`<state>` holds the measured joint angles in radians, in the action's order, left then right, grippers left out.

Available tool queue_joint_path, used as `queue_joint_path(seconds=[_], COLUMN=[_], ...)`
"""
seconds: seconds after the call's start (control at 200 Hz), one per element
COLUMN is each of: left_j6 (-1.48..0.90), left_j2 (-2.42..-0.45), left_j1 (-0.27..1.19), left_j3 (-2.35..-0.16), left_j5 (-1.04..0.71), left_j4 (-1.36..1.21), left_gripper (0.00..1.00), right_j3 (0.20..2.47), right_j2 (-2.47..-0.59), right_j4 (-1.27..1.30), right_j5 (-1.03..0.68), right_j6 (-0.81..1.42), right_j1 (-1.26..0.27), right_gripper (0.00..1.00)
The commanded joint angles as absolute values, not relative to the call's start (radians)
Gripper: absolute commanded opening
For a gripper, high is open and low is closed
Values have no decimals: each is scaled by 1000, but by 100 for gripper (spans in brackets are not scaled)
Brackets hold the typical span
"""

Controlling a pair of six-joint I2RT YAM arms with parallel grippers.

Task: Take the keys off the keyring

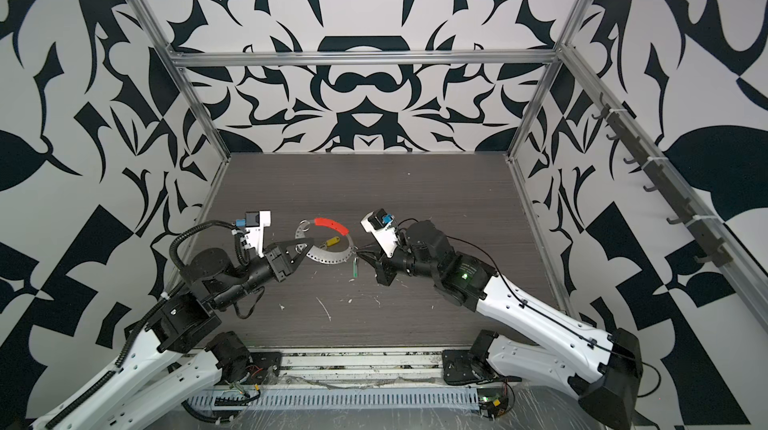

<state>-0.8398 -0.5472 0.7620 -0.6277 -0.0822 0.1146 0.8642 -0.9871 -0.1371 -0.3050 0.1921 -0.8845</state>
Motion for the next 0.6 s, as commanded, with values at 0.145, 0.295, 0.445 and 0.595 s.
queue_joint_path(seconds=[0.145,0.295,0.445,0.595], left_j6=[-844,-845,-847,-842], left_j2=[-534,-521,-505,-476], left_j1=[761,761,761,762], left_j3=[-613,-606,-605,-597], left_j5=[-55,-54,-61,-72], left_j4=[159,164,188,218], left_gripper=[42,51,62,72], right_j3=[931,935,945,959], right_j2=[-965,-966,-966,-969], right_j4=[-60,-59,-65,-75], right_j5=[-339,-337,-337,-339], right_j6=[175,175,168,160], right_j1=[-887,-888,-887,-888], right_gripper=[0,0,0,0])
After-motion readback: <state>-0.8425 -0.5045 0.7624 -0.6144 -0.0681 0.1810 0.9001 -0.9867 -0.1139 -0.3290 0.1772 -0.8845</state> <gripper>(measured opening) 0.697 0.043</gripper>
